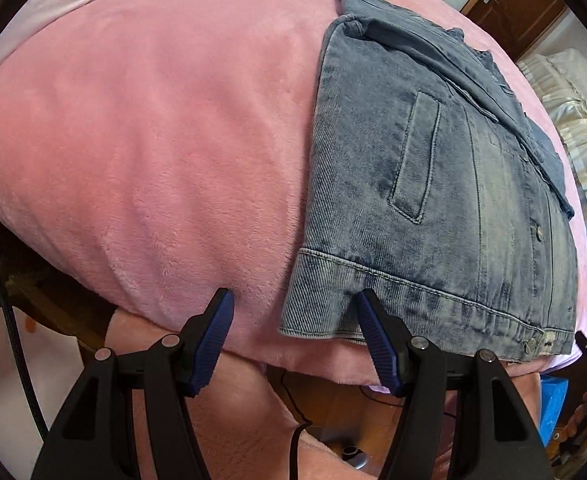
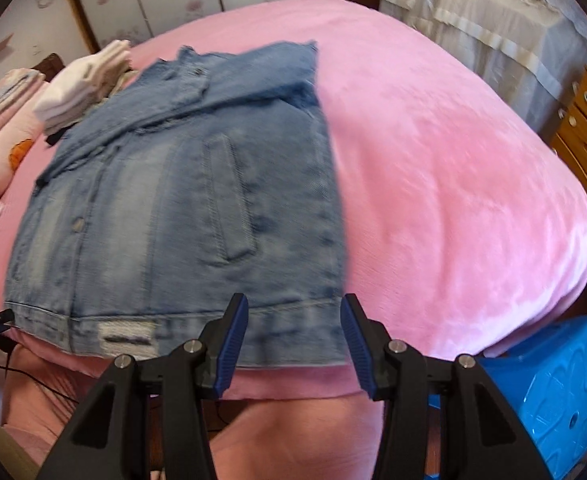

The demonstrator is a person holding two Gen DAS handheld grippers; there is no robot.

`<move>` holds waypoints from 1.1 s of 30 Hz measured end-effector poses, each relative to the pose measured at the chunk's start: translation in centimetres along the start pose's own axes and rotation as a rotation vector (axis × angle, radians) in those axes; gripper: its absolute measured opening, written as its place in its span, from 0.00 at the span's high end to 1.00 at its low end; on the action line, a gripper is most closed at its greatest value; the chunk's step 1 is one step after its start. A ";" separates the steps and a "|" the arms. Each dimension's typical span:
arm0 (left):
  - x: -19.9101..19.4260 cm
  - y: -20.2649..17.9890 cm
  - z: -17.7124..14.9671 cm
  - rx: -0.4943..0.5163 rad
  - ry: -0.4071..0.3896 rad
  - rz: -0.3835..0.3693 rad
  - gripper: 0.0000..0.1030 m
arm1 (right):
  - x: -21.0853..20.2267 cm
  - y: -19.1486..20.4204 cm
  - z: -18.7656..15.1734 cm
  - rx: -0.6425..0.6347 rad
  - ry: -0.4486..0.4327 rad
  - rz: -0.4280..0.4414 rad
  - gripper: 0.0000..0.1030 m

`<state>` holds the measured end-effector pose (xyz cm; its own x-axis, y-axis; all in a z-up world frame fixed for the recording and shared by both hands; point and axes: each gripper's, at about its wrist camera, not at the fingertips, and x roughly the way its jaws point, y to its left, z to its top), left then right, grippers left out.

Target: Fold large clothes

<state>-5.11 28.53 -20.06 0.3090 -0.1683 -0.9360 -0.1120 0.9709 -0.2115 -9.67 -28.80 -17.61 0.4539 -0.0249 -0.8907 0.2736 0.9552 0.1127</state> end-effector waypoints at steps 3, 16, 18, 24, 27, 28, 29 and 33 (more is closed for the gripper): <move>0.3 0.0 0.0 -0.001 0.000 0.002 0.39 | 1.1 -1.2 -0.5 0.035 0.026 0.004 0.53; 0.1 -0.3 -0.6 -0.008 -0.010 -0.018 0.46 | 3.1 -1.6 -1.1 0.029 0.063 0.122 0.53; 0.3 -0.4 -0.5 0.000 -0.005 -0.019 0.45 | 3.5 -2.2 -1.1 0.065 0.080 0.148 0.53; 0.9 0.0 -0.3 -0.003 0.001 -0.033 0.46 | 4.1 -2.7 -1.3 0.087 0.079 0.175 0.51; 1.0 -0.4 -0.3 0.016 0.012 -0.065 0.74 | 3.9 -2.4 -1.3 0.073 0.082 0.191 0.63; 1.1 -0.7 -0.2 0.024 0.021 -0.060 0.77 | 3.8 -1.9 -1.3 0.051 0.079 0.167 0.65; 1.0 -1.1 -0.2 0.036 0.022 -0.045 0.84 | 3.5 -1.3 -1.3 0.017 0.077 0.136 0.67; 0.0 -2.3 0.4 0.045 0.024 -0.029 0.90 | 1.6 0.3 -1.0 -0.069 0.051 0.077 0.85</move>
<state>-4.48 26.37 -19.43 0.2883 -0.2000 -0.9364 -0.0604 0.9722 -0.2262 -9.72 -28.25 -19.41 0.4273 0.0626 -0.9019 0.1797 0.9718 0.1526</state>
